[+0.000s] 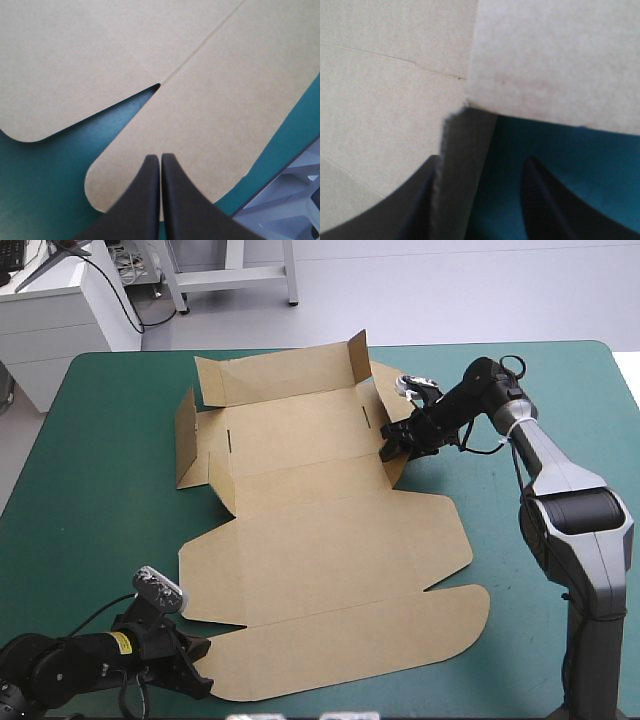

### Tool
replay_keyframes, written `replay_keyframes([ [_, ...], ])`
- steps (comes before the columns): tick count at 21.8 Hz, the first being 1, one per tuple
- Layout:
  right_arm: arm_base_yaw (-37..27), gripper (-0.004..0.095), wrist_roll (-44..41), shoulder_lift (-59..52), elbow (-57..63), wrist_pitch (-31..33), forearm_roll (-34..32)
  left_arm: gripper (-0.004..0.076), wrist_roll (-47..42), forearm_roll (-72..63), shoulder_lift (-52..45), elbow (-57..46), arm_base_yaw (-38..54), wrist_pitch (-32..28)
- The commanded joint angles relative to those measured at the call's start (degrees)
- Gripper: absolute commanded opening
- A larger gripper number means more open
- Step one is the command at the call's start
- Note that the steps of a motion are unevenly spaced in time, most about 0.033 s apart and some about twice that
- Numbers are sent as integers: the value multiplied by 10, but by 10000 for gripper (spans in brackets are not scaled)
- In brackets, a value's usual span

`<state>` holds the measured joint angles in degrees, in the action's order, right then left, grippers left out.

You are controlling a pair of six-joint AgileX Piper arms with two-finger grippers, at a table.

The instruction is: Fold the box

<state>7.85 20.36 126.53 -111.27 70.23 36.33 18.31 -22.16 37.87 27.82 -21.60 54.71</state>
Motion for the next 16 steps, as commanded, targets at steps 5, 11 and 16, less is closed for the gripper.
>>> replay_keyframes([
  [5,1,-16,38,-34,-23,-3,31,-8,1,-16,0,17,-4,-16],
  [11,1,-19,62,-38,-66,14,22,-8,-1,-26,0,17,-4,-23],
  [16,1,-19,139,-51,-138,14,22,-8,-1,-44,0,28,-4,-32],
])
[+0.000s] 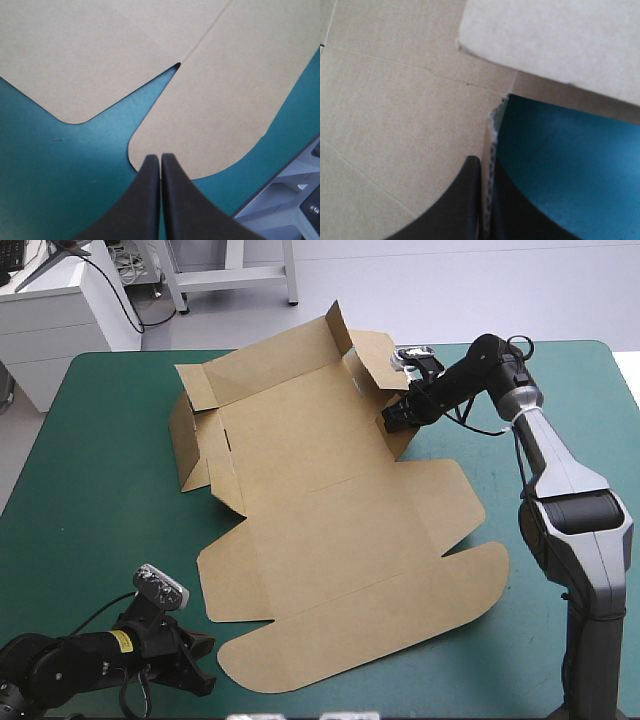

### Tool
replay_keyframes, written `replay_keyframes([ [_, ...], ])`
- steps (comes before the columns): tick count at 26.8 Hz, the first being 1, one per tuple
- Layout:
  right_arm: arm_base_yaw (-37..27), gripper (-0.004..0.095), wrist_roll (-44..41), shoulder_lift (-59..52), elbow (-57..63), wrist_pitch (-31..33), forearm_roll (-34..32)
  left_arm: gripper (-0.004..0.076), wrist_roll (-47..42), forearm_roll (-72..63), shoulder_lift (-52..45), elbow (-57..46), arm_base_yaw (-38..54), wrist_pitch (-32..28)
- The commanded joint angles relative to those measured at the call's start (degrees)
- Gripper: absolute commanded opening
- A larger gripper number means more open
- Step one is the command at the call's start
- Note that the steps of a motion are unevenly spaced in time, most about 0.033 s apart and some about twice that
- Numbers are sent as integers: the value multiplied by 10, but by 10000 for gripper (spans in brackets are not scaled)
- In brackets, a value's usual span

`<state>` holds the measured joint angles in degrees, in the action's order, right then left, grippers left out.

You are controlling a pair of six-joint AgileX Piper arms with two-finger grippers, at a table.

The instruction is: Fold the box

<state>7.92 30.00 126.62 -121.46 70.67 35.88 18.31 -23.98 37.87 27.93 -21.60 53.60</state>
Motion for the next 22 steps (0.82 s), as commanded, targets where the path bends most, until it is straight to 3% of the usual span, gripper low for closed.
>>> replay_keyframes([
  [1,1,-19,77,-60,-42,10,21,-8,-1,-26,0,34,-4,-21],
  [2,4,-19,92,-67,-42,10,14,-8,-1,-26,0,37,-4,-21],
  [5,27,-19,126,-98,-42,10,-120,-8,-1,-26,0,55,-4,-21],
  [7,35,-19,140,-112,-42,10,-151,-8,-1,-26,0,61,-4,-23],
  [17,70,-19,344,-156,-42,10,-138,-8,-1,-26,0,82,-4,-25],
  [22,102,-19,386,-156,-42,10,-137,-8,-1,-26,0,82,-4,-25],
])
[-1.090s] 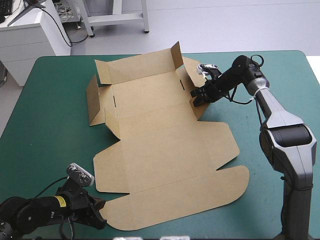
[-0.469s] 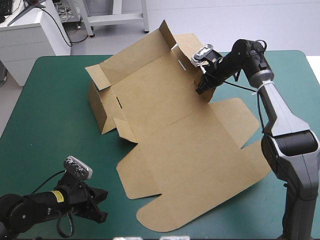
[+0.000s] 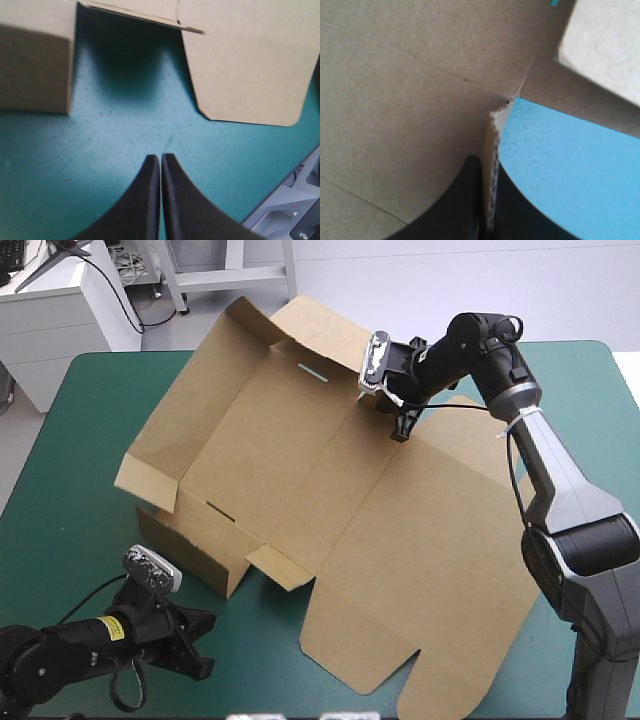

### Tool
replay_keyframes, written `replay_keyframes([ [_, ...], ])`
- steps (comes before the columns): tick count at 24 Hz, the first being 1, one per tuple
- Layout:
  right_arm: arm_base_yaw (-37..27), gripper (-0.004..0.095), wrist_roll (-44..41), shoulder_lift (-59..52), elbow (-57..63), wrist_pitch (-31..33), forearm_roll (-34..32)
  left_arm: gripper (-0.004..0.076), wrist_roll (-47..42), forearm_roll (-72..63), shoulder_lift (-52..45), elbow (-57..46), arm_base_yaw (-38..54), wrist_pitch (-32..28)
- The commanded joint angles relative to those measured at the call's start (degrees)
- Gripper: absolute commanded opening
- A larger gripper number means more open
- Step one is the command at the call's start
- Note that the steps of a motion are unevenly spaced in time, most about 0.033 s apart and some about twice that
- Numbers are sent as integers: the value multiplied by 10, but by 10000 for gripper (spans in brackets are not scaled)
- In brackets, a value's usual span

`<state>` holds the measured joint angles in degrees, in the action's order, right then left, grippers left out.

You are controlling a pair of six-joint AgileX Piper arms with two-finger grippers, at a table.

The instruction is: Fold the box

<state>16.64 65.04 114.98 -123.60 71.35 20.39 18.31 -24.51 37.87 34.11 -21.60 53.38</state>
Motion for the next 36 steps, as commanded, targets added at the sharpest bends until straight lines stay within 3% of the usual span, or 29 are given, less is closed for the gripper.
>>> replay_keyframes([
  [1,22,-19,43,-39,-21,3,18,-8,-1,-21,0,20,-4,-23],
  [7,62,-19,92,-34,-21,3,18,-8,-1,-21,0,20,-4,-23],
  [15,93,-19,253,23,-21,2,29,-8,-1,-35,0,20,-4,-23],
  [28,95,-12,251,63,-21,-3,63,-8,-1,-80,0,20,-4,-22],
  [31,95,58,205,63,-21,-16,61,-8,-1,-86,0,20,-4,-20],
  [36,89,338,154,63,-21,-18,54,-8,-1,-95,0,20,-4,-20],
])
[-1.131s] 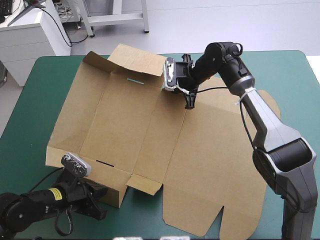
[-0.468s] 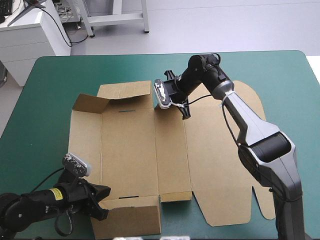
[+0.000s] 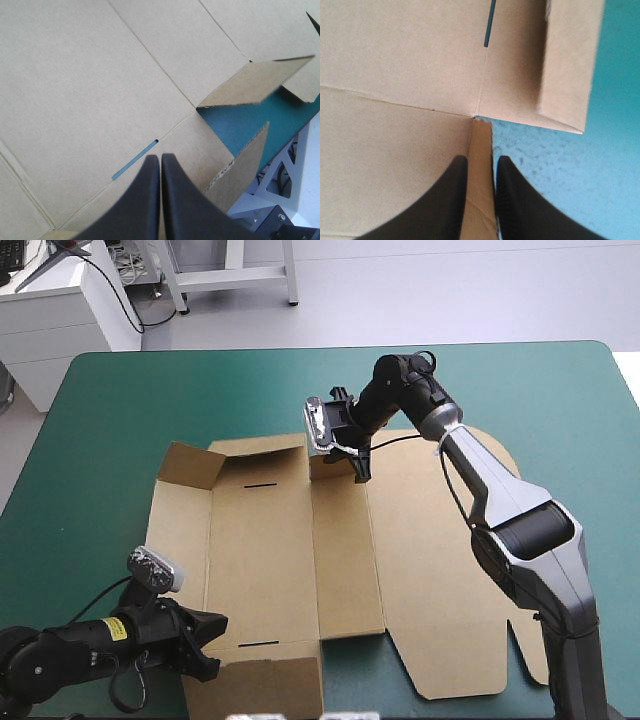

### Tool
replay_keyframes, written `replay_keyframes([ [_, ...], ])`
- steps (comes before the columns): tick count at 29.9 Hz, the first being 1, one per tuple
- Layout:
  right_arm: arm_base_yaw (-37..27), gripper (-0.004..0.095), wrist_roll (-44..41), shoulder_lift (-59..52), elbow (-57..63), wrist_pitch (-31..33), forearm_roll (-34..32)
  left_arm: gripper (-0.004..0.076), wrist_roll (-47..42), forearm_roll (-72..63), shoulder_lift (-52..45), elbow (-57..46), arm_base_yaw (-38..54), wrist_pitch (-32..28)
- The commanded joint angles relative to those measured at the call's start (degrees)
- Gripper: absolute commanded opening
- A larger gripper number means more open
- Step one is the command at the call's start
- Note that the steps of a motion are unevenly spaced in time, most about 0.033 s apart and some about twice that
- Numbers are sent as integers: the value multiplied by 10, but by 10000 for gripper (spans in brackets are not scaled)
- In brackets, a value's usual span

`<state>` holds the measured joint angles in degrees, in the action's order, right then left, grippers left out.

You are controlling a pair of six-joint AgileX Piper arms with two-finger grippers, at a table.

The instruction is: Fold the box

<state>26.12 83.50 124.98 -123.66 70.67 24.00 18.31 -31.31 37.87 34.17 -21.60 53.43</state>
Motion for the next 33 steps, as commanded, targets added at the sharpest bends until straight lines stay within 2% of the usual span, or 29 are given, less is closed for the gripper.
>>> replay_keyframes([
  [1,-8,411,-48,-37,-20,-15,18,-8,-1,-27,0,19,-4,-20],
  [4,-17,569,-116,-43,-20,-26,20,-8,-1,-27,0,19,-4,-20],
  [7,-22,578,-220,-55,-20,-22,12,-8,-1,-27,0,19,-4,-20],
  [9,-29,540,-298,-67,-22,-18,4,-8,1,-27,0,19,-4,-23],
  [12,-37,424,-352,-83,-28,3,-32,-8,1,-27,0,19,-4,-33],
  [13,-42,369,-364,-90,-28,10,-46,-8,1,-27,0,19,-4,-34],
  [18,-66,67,-529,-122,-27,10,-115,-8,1,-27,0,19,-4,-35],
  [20,-76,-22,-587,-133,-27,10,-141,-8,1,-23,0,19,-4,-36],
  [23,-94,-19,-672,-149,-20,10,-176,-8,1,-23,0,19,-4,-51],
  [26,-114,-19,-711,-169,-6,10,-184,-8,1,-23,0,19,-4,-72],
  [33,-132,-19,-720,-247,104,11,-193,-8,1,-22,0,19,-4,-123],
])
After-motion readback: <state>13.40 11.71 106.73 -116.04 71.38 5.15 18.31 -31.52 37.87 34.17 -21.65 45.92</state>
